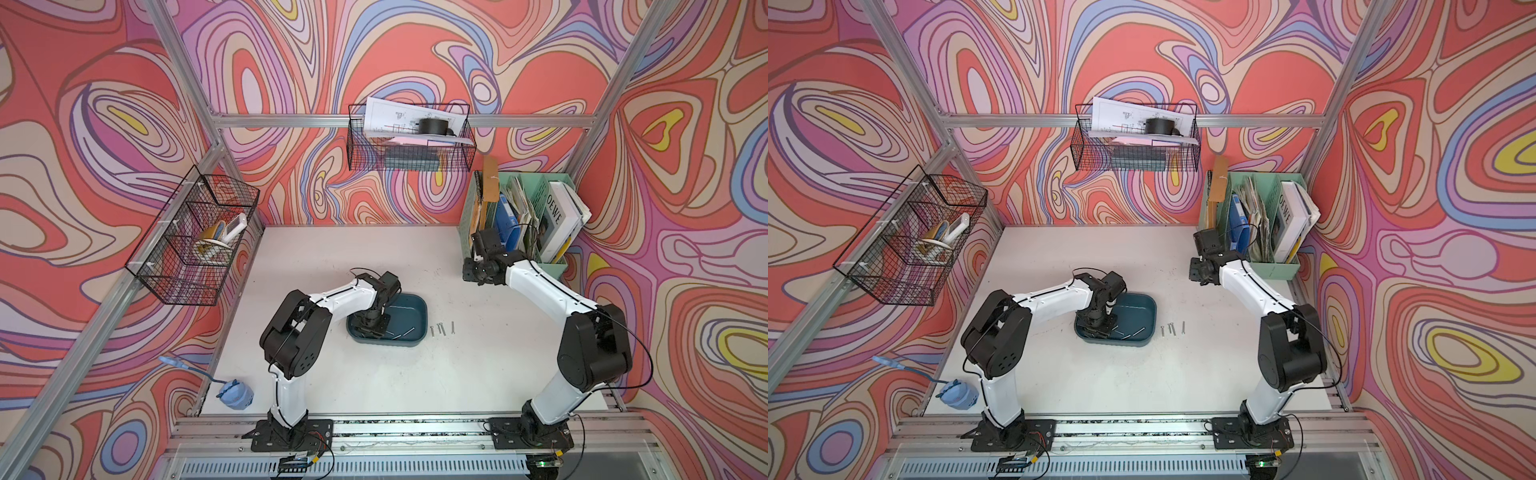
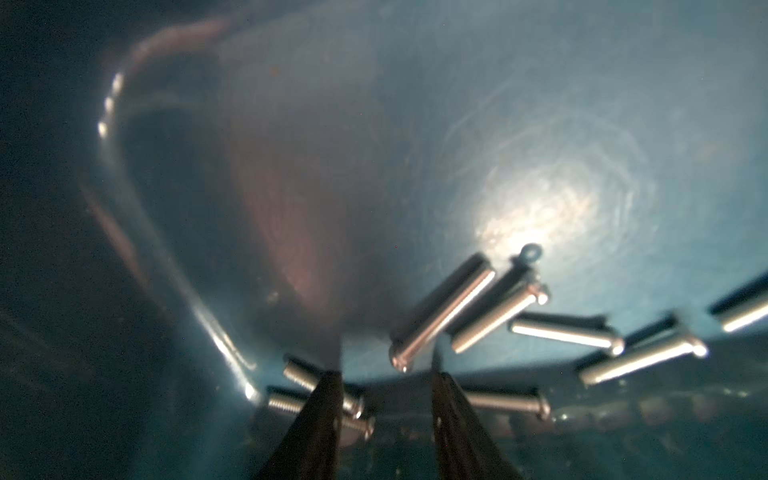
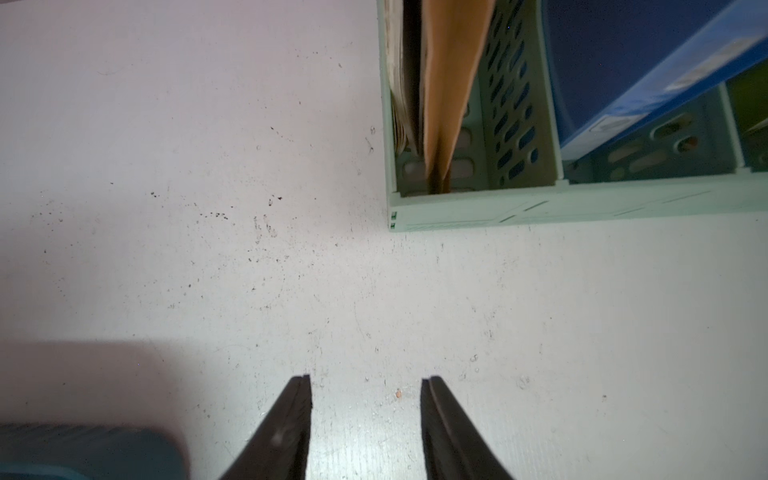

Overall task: Take out the screws from the storage box
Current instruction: Pick up the screw from the storage box.

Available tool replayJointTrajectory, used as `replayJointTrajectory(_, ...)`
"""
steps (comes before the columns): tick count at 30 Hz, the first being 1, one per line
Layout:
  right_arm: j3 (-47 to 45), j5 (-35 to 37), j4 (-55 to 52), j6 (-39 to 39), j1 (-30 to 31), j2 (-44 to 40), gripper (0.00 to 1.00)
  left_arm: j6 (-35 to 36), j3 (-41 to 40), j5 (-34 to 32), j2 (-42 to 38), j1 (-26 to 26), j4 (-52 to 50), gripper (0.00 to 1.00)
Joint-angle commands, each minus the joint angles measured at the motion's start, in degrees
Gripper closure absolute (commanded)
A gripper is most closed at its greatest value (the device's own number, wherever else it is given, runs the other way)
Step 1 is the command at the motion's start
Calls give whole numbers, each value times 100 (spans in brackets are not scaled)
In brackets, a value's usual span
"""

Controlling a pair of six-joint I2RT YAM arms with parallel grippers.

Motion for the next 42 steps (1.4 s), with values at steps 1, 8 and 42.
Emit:
replayJointTrajectory(1,-91,-61,90,-51,-44,-216,56,-141,73,-9,-50,0,354,56)
replayJointTrajectory(8,-198,-100,79,-24,-44,-322,56,-118,5,-138,-9,0,622,59)
replayJointTrajectory(42,-141,-127,-132,234,-44,-725,57,-194,-94,-694,-348,-155,609,100)
